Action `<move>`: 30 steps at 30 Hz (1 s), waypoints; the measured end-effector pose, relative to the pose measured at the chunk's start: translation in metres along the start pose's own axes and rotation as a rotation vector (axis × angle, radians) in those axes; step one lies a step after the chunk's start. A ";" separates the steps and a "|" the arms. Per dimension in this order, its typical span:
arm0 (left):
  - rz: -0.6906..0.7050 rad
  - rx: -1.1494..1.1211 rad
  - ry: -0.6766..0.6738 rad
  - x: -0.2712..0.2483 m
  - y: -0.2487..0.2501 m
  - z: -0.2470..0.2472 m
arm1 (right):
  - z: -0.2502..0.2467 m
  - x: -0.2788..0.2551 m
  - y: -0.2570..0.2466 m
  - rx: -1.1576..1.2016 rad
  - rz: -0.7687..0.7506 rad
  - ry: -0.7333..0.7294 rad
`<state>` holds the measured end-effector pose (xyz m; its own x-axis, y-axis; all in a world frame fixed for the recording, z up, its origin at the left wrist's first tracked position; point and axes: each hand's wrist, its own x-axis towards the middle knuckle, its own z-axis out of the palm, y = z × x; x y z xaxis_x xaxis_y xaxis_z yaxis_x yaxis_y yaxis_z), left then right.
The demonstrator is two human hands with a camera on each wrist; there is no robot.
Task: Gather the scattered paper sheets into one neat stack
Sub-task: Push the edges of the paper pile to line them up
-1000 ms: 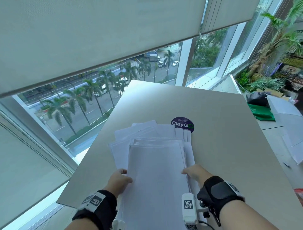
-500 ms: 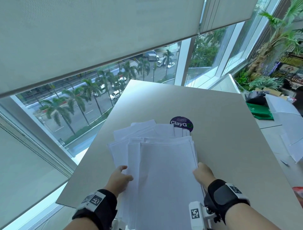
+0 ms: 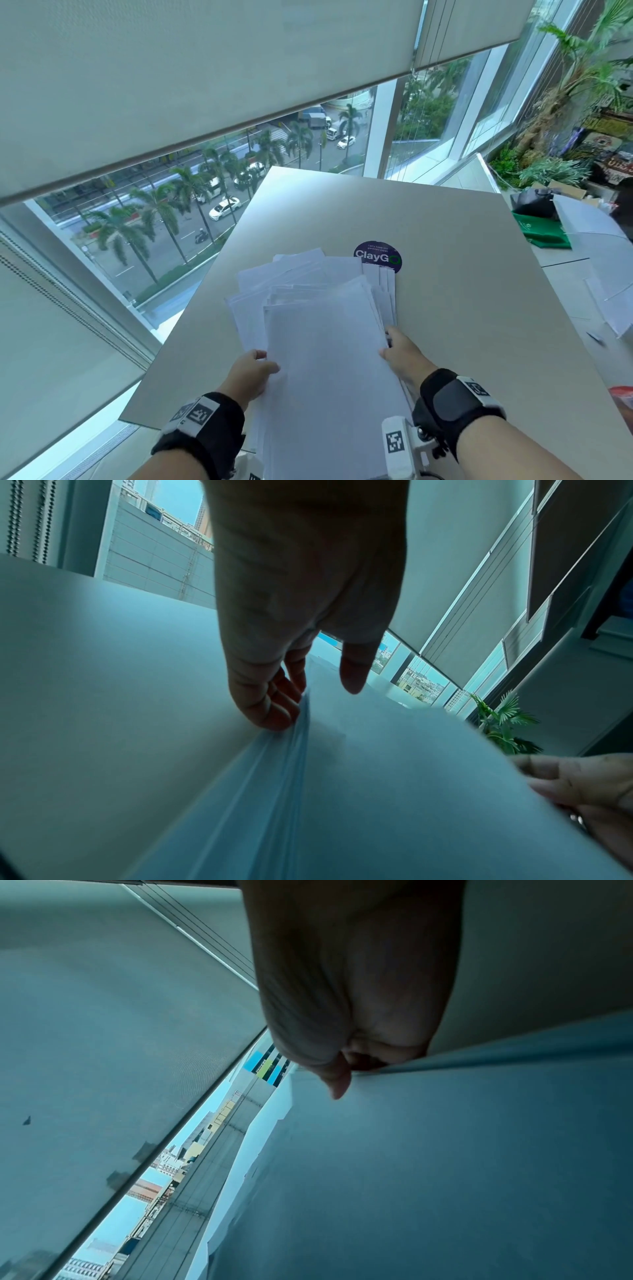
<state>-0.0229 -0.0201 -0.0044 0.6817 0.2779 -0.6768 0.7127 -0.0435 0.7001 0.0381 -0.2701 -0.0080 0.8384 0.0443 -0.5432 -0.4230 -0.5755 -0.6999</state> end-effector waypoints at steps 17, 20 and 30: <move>-0.098 0.168 -0.161 -0.007 0.005 0.004 | -0.015 0.006 0.012 0.164 0.338 -0.148; -0.039 0.210 0.020 -0.007 0.007 0.008 | -0.014 0.008 0.011 0.157 0.339 -0.020; 0.015 0.107 -0.004 -0.002 0.003 0.012 | -0.012 -0.001 0.003 0.299 0.318 -0.143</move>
<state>-0.0199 -0.0325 -0.0038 0.6933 0.2727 -0.6671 0.7156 -0.1504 0.6822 0.0398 -0.2816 -0.0039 0.6039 0.0282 -0.7966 -0.7498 -0.3189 -0.5797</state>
